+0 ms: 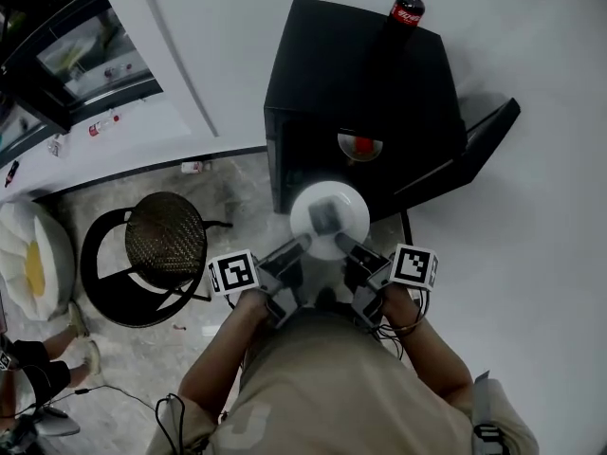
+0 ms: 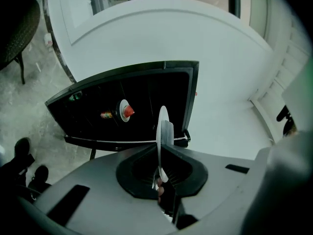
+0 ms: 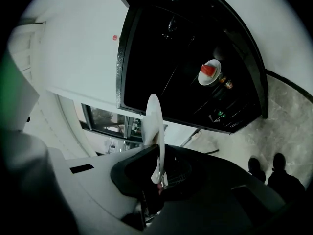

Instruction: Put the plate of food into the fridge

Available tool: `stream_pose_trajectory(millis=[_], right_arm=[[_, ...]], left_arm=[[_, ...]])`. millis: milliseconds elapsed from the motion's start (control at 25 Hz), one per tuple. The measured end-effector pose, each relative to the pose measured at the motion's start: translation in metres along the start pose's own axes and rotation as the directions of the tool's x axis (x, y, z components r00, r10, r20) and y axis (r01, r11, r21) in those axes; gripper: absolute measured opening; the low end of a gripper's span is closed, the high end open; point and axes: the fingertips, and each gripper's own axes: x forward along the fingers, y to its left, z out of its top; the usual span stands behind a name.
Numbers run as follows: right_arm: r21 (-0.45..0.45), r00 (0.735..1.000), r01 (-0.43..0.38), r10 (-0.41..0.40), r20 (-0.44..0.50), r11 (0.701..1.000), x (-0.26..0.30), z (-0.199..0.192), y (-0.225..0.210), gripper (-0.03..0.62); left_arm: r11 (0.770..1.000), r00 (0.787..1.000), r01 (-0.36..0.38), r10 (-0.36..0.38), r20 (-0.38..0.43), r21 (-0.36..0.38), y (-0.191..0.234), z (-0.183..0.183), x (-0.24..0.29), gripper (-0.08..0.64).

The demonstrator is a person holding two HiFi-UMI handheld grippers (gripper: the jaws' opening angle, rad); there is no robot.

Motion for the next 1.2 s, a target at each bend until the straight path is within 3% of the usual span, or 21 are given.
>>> stream_pose_trajectory(millis=[120, 280, 640, 1000, 1200], right_arm=[[-0.025, 0.999, 0.032, -0.032, 0.005, 0.999, 0.006, -0.001, -0.001, 0.035], [-0.039, 0.998, 0.061, -0.061, 0.022, 0.997, 0.013, 0.000, -0.005, 0.036], [-0.076, 0.995, 0.095, -0.096, -0.001, 0.993, 0.019, 0.010, -0.012, 0.037], [-0.133, 0.993, 0.095, -0.102, -0.052, 0.987, 0.020, 0.041, -0.021, 0.049], [-0.165, 0.989, 0.116, -0.129, -0.066, 0.979, 0.020, 0.060, -0.030, 0.088]], left_arm=[[0.997, 1.000, 0.004, -0.004, -0.002, -0.071, 0.003, 0.003, -0.001, 0.017], [0.999, 1.000, -0.009, 0.009, -0.013, -0.048, 0.010, 0.013, -0.004, 0.017], [0.990, 1.000, -0.020, 0.021, 0.009, -0.141, 0.023, 0.018, 0.003, 0.014], [0.994, 0.996, -0.041, 0.048, 0.070, -0.100, 0.035, 0.032, 0.024, 0.012], [0.989, 0.993, -0.041, 0.056, 0.102, -0.143, 0.043, 0.036, 0.040, 0.012]])
